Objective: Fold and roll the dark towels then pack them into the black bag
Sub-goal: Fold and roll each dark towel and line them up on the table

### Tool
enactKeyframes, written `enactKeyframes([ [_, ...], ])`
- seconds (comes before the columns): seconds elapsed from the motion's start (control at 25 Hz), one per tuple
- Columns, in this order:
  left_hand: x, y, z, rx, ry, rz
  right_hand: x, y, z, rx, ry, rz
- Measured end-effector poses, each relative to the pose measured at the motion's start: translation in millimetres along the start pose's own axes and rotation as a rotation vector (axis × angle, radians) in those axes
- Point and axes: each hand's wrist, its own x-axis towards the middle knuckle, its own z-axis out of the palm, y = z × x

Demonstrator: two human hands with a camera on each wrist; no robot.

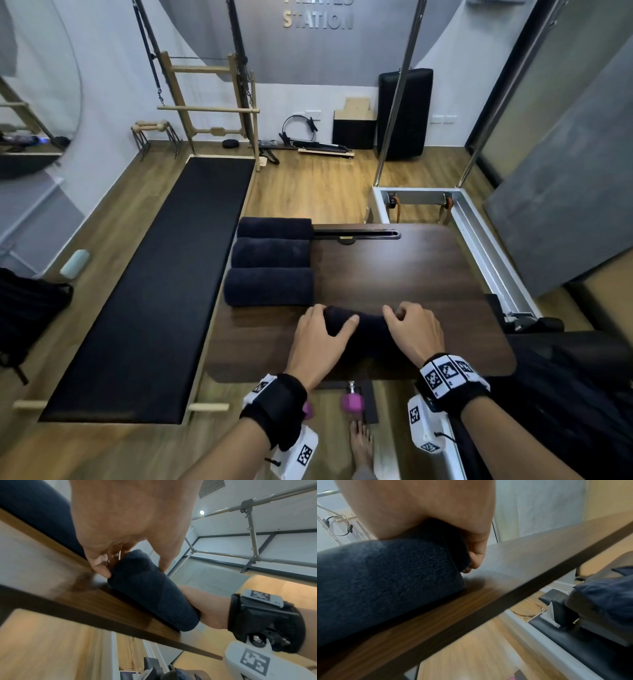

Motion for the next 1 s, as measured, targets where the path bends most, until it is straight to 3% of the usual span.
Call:
enactKeyframes([
  [0.2, -29, -49, -53, -0.054, 0.159, -0.006, -39, -52, 40, 0.137, 0.045, -0.056],
  [0.36, -30, -69, -94, -0.125, 0.322, -0.079, -47, -84, 67, 0.545, -0.050, -0.086],
  [0.56, -22, -77, -121, -0.333, 0.348, -0.091, -57, -93, 82, 0.847, -0.051, -0.009],
  [0.72, -18, -79, -127, -0.355, 0.412, -0.097, -66, -98, 95, 0.773, 0.049, 0.017],
  [0.88, -14, -74, -130, -0.361, 0.414, -0.151, -66, -109, 107, 0.548, 0.047, 0.019],
  [1.0, -10, -75, -135, -0.316, 0.449, -0.156, -61, -110, 108, 0.602, 0.008, 0.098],
])
